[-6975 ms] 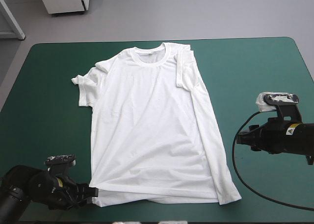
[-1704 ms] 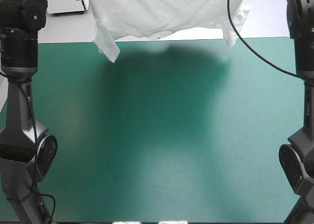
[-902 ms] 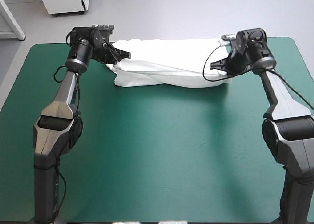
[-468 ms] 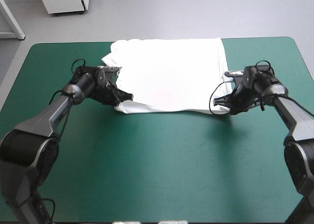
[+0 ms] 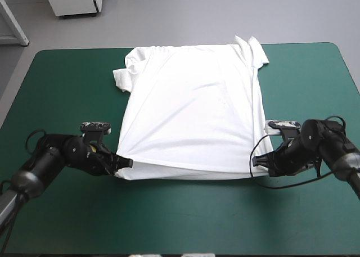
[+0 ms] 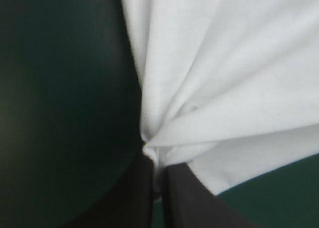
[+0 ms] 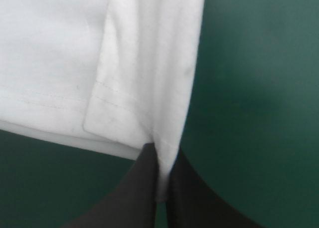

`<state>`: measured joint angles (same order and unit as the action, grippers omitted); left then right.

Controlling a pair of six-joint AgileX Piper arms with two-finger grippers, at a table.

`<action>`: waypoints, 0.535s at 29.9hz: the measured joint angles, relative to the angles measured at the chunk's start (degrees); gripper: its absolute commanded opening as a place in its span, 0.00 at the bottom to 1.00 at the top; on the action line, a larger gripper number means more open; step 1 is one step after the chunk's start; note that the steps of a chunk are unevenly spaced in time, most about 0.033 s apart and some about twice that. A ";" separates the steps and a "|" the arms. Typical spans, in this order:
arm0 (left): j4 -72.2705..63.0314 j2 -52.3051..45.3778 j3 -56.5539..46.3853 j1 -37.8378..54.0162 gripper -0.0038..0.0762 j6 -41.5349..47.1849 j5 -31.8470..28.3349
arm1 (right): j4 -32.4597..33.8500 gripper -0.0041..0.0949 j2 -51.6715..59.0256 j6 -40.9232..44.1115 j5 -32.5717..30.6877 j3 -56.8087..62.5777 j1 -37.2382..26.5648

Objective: Fold the cloth

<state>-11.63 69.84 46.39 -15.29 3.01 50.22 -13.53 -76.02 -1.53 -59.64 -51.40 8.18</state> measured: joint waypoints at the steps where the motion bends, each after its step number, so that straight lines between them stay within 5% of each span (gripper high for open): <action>1: -0.85 -2.17 -1.44 0.00 0.04 0.00 0.65 | -0.67 0.02 2.22 0.00 -0.46 1.46 0.00; 16: -7.55 -18.61 -13.32 0.00 0.04 0.35 9.48 | -5.09 0.02 22.94 1.53 -9.78 12.64 0.00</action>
<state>-19.18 51.23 33.08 -15.29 3.36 59.70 -18.62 -53.08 0.00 -69.42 -38.76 8.18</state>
